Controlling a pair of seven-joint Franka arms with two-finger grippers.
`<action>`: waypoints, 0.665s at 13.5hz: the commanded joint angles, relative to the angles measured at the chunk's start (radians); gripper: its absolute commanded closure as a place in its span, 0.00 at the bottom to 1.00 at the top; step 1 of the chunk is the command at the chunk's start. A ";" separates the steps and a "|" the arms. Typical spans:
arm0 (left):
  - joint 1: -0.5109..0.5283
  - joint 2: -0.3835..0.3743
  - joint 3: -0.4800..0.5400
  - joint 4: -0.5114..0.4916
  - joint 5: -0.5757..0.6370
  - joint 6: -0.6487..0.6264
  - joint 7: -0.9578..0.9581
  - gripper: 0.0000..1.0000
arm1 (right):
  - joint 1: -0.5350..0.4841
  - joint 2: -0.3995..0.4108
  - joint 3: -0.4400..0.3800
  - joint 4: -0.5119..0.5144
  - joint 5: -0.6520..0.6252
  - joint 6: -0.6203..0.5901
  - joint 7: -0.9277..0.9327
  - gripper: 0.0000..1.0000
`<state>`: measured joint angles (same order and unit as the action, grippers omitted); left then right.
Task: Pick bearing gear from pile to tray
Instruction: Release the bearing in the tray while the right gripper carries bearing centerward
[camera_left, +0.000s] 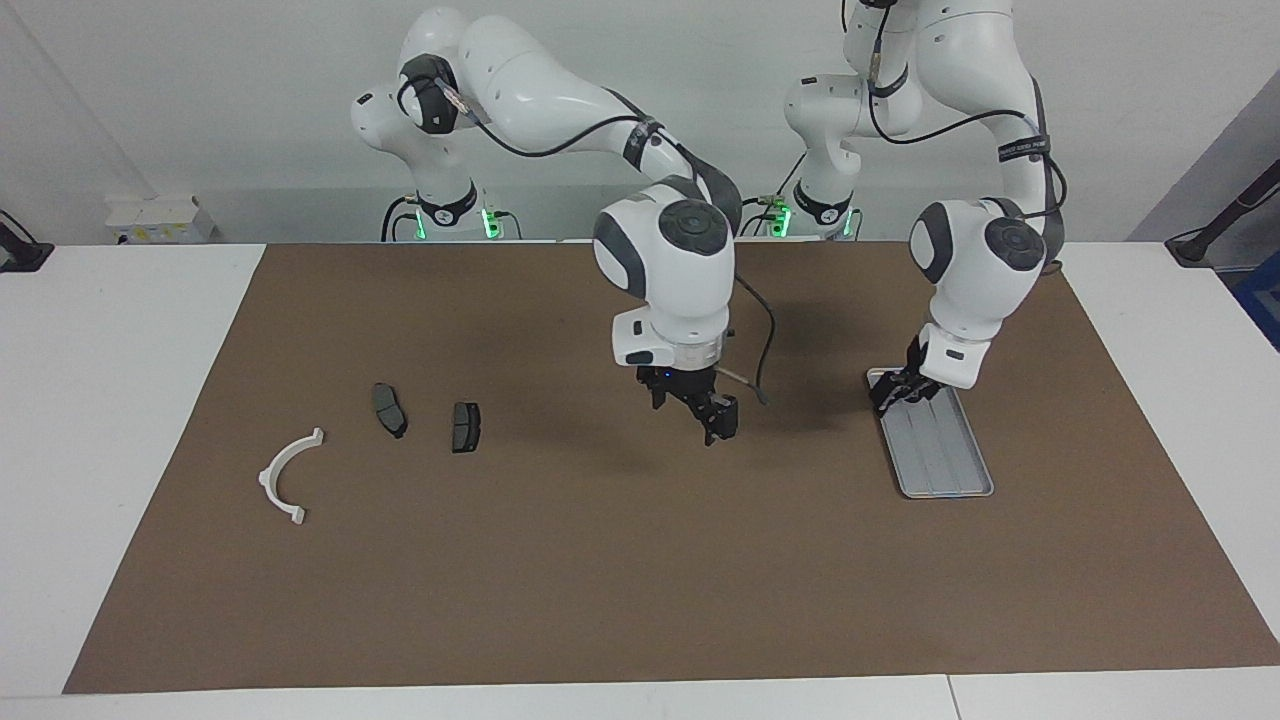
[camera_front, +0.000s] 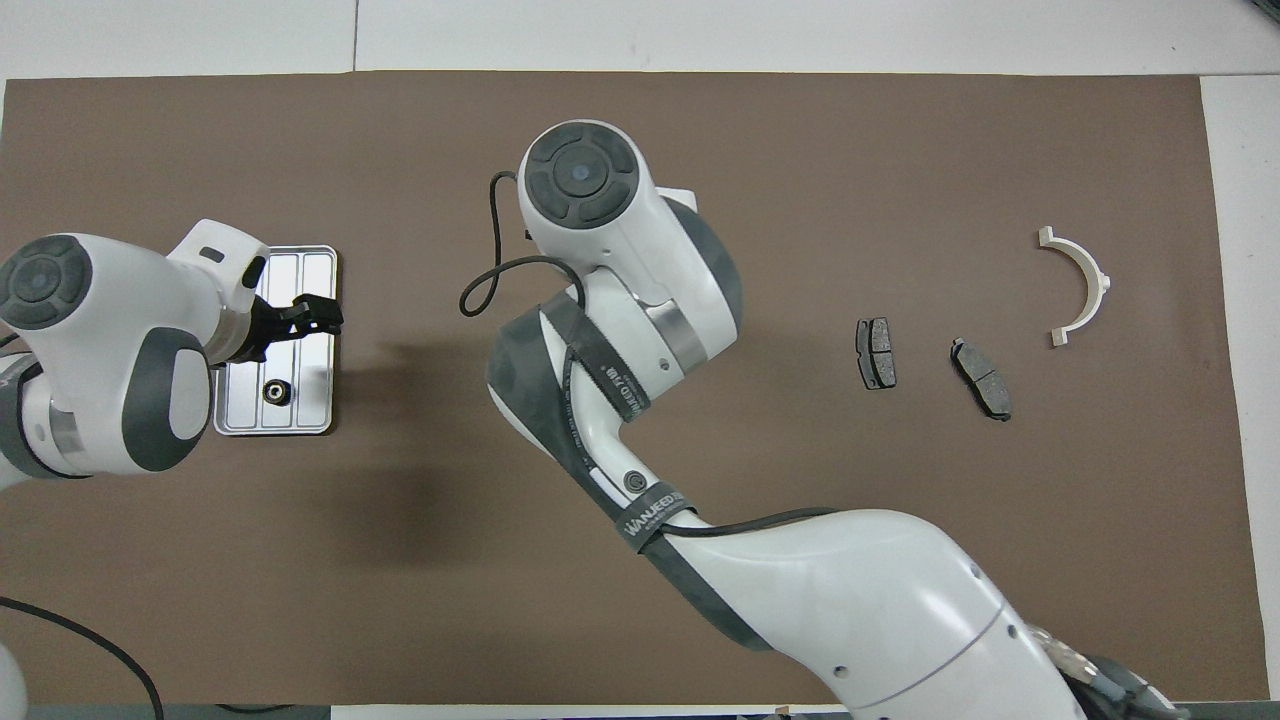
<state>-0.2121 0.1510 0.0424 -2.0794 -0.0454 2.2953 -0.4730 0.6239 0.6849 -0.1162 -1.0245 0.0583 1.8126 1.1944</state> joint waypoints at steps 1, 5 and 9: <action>-0.113 0.100 0.014 0.178 -0.002 -0.098 -0.189 0.01 | -0.078 -0.099 0.001 -0.029 0.021 -0.082 -0.319 0.00; -0.295 0.327 0.019 0.444 0.002 -0.157 -0.472 0.00 | -0.249 -0.192 -0.008 -0.032 0.096 -0.200 -0.669 0.00; -0.335 0.322 0.017 0.360 0.016 -0.103 -0.487 0.05 | -0.398 -0.225 -0.006 -0.029 0.123 -0.280 -0.899 0.00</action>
<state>-0.5429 0.4857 0.0427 -1.6871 -0.0440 2.1756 -0.9529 0.2559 0.4881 -0.1323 -1.0255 0.1582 1.5538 0.3789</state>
